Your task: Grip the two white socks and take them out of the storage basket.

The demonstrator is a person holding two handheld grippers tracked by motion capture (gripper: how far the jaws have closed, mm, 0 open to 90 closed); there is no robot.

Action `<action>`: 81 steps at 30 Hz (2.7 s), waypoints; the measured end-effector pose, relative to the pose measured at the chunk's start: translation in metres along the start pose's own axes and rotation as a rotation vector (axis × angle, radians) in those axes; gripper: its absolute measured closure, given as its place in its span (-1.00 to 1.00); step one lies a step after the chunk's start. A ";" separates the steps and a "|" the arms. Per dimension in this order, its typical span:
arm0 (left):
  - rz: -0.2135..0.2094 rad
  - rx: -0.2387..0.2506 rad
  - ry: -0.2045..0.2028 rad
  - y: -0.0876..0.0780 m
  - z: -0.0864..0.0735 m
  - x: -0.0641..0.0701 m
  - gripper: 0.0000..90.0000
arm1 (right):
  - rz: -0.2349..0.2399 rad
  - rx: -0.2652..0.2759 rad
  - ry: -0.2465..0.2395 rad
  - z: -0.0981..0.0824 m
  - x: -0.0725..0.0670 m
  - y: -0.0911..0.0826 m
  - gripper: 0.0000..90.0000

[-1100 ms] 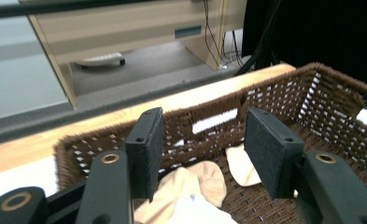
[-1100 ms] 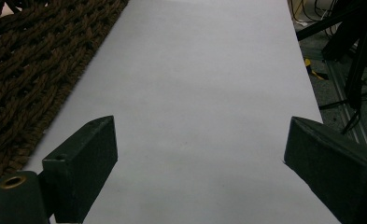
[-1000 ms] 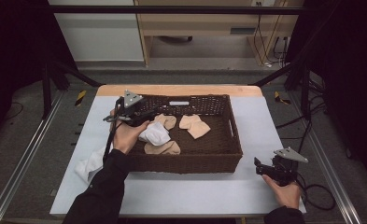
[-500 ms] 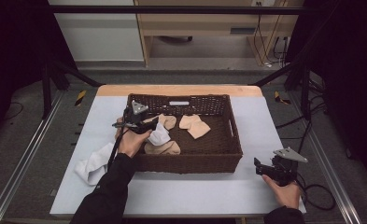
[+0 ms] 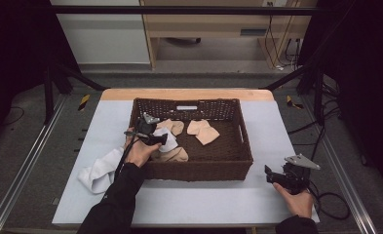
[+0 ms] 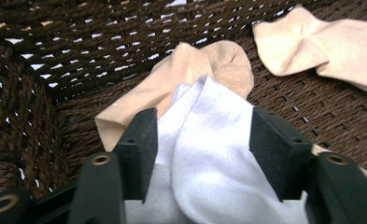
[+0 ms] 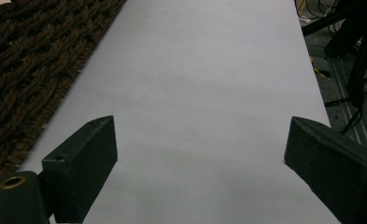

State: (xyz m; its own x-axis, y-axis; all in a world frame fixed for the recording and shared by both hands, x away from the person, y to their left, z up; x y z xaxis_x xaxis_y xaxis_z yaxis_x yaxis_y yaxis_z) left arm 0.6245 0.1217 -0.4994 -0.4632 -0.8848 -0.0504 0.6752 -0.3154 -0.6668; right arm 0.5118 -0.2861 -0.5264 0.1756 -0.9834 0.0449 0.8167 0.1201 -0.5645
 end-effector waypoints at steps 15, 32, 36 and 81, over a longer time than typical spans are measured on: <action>-0.046 -0.095 0.046 0.002 -0.012 0.006 0.78 | -0.001 0.001 0.002 0.000 0.000 -0.001 -0.78; -0.095 0.231 -0.038 -0.036 0.034 0.005 0.93 | -0.004 0.004 0.006 0.001 0.001 -0.002 -0.78; -0.099 0.330 -0.020 -0.057 0.053 0.007 0.93 | -0.006 0.006 0.008 0.001 0.002 -0.002 -0.78; -0.021 0.830 -0.074 -0.300 0.134 -0.056 0.93 | -0.013 0.007 0.008 0.001 0.002 -0.003 -0.78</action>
State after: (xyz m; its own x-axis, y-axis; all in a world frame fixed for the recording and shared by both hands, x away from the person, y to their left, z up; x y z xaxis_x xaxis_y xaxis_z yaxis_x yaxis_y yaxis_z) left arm 0.5250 0.2197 -0.1972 -0.4610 -0.8871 0.0245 0.8841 -0.4567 0.0992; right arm 0.5101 -0.2888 -0.5237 0.1609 -0.9859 0.0455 0.8229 0.1086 -0.5577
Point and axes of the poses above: each handheld gripper's, and its own axes: y roughly forward along the jaws, z roughly out of its top, x roughly to its right, the point moved 10 cm from there along y, roughly forward along the jaws, and after that the axes turned 2 degrees about x, right-handed, at the moved point
